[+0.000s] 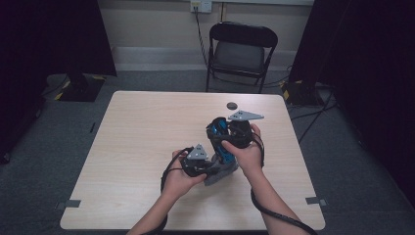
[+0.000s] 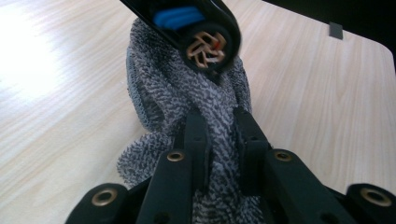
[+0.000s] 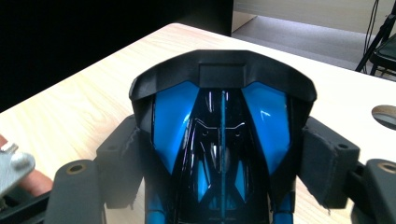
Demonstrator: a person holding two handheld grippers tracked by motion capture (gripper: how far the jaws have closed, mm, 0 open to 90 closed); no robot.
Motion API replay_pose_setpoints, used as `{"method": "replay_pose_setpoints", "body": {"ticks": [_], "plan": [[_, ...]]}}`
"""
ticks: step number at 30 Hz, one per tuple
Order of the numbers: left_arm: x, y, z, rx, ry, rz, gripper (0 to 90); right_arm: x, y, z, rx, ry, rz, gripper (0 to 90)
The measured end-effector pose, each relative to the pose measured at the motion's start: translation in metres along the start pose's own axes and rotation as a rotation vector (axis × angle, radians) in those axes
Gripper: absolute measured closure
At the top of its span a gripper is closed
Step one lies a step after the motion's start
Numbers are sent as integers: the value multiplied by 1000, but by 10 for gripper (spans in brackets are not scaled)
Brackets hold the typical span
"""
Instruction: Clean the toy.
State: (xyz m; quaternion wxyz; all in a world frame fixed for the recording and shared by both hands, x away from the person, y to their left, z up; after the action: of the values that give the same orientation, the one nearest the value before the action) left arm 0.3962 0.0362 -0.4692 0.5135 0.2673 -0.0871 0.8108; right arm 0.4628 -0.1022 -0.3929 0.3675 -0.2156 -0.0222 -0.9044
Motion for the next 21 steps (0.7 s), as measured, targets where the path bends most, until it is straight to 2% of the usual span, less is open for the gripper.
{"method": "replay_pose_setpoints", "body": {"ticks": [6,12,14,21], "plan": [[-2,4,-1,-8,-9,-18,783,4,5,2,-16,12,-8,255],[1,4,-3,-11,-23,-29,783,11,16,1,-40,25,-25,255],[5,1,-4,-21,-37,-14,783,14,21,0,-43,25,-35,255],[27,-18,-11,7,-29,34,783,28,41,-10,-66,17,-67,255]]}}
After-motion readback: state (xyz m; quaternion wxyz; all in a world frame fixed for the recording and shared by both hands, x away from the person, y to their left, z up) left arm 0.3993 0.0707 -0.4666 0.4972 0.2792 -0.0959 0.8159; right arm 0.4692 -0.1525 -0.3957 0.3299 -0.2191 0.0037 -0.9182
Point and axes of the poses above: each handheld gripper's, and its own axes: x roughly backward along the jaws, z roughly out of its top, y roughly to its right, the point moved 3 cm from there along -x, roughly forward along the jaws, and after that the axes turned 3 degrees about y, right-handed, at the moved point
